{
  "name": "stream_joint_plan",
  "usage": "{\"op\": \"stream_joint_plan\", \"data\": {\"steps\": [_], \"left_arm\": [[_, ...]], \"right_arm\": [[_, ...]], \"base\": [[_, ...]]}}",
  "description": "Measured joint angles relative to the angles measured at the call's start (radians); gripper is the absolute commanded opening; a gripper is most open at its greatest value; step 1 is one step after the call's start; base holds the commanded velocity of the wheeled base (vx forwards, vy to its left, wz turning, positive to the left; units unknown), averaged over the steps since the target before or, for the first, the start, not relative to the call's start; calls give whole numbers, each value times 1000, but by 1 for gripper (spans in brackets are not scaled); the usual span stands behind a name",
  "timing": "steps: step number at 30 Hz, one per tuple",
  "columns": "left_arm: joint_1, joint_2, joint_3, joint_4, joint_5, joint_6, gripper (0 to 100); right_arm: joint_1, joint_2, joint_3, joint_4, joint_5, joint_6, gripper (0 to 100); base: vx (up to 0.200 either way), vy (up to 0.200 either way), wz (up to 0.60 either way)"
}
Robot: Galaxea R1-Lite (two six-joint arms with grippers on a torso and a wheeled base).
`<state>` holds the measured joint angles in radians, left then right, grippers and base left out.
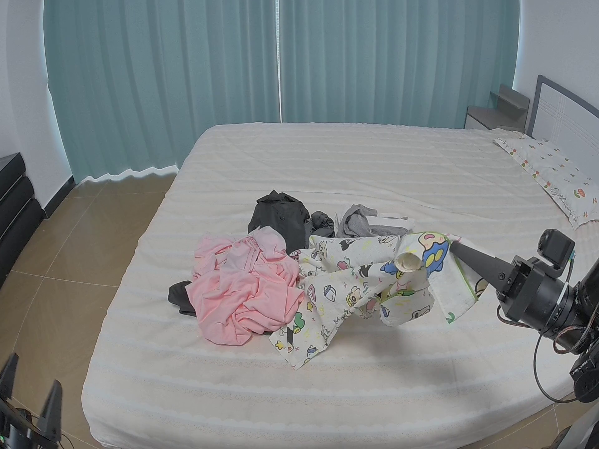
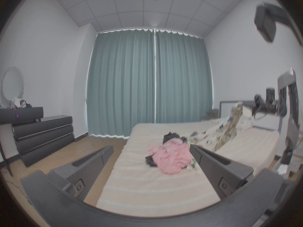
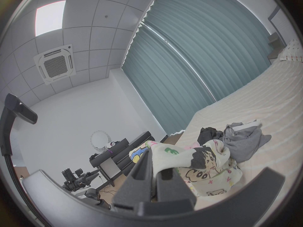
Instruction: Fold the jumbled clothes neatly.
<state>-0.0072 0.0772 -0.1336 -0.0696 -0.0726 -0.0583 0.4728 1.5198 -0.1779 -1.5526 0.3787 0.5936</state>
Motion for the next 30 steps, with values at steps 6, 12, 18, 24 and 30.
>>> {"op": "stream_joint_plan", "data": {"steps": [6,12,18,24,30], "left_arm": [[-26,205,-170,-33,-186,-3,100],[-88,479,-236,-82,-300,69,100],[-200,772,-259,-170,-365,110,100],[-325,1072,-271,-380,-360,124,100],[-494,1366,-288,-714,-232,62,100]], "right_arm": [[-1,-31,-13,0,-3,3,0],[12,-40,-58,0,-3,4,0],[42,-21,-177,61,-7,9,0],[84,19,-288,110,-36,22,0],[120,63,-383,142,-73,31,0]], "base": [[0,0,0],[0,0,0],[0,0,0],[0,0,0],[0,0,0]]}}
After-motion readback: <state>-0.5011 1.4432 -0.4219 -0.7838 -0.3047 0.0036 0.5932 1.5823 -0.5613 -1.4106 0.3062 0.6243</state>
